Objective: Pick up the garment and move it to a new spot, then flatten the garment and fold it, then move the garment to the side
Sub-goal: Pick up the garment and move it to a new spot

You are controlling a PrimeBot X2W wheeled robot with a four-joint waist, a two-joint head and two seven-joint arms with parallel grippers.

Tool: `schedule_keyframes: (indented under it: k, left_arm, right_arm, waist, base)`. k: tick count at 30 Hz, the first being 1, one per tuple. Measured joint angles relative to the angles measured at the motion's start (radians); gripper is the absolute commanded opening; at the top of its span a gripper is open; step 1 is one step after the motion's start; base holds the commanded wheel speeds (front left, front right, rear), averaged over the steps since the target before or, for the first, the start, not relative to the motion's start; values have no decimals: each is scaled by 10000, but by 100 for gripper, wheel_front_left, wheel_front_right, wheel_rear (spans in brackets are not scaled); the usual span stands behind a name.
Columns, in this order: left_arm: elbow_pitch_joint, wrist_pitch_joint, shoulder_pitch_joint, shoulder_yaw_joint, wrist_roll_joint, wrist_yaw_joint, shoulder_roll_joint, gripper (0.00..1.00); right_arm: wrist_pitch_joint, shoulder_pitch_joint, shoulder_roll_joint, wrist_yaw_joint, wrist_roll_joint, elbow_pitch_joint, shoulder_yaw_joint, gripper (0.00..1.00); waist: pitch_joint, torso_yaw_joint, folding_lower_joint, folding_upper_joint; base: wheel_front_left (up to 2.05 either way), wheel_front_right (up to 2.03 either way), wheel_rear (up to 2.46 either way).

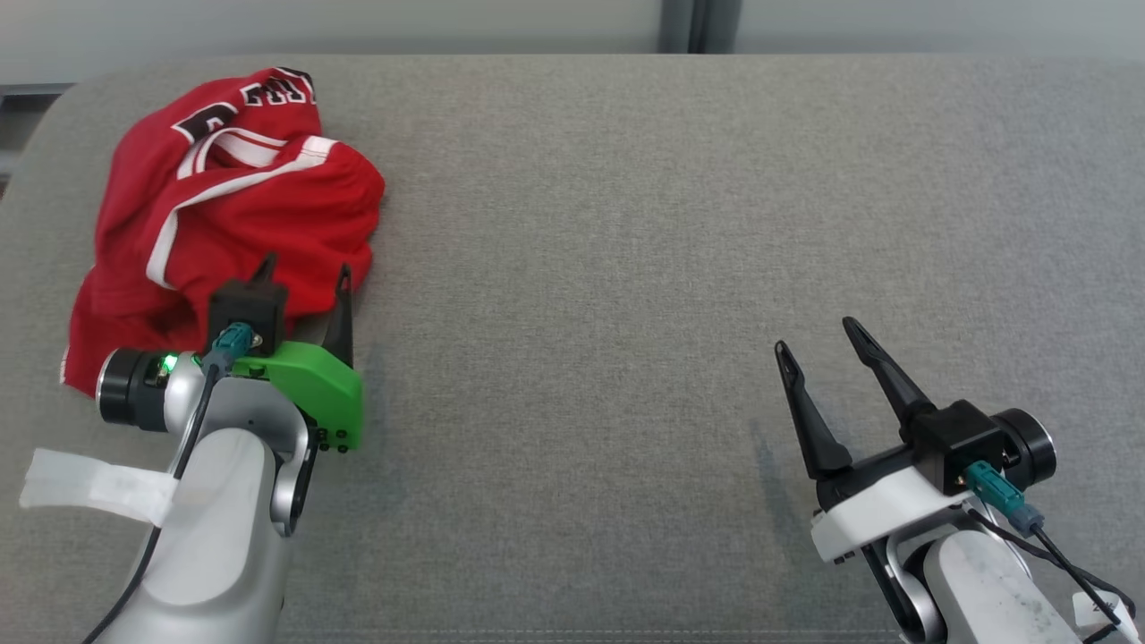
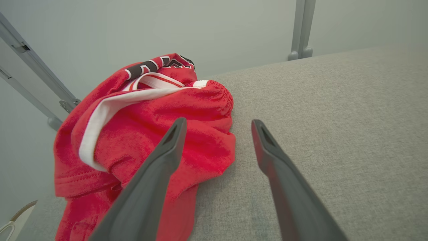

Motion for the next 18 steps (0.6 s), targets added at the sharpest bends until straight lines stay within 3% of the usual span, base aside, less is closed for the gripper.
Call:
schedule_keyframes:
  k: [18]
  left_arm:
    - [2437, 748, -1557, 336, 982, 690, 646, 100]
  right_arm:
    - [0, -775, -86, 102, -107, -144, -123, 100]
  waist:
    - [1703, -1191, 0, 0]
  base:
    - [0, 0, 0]
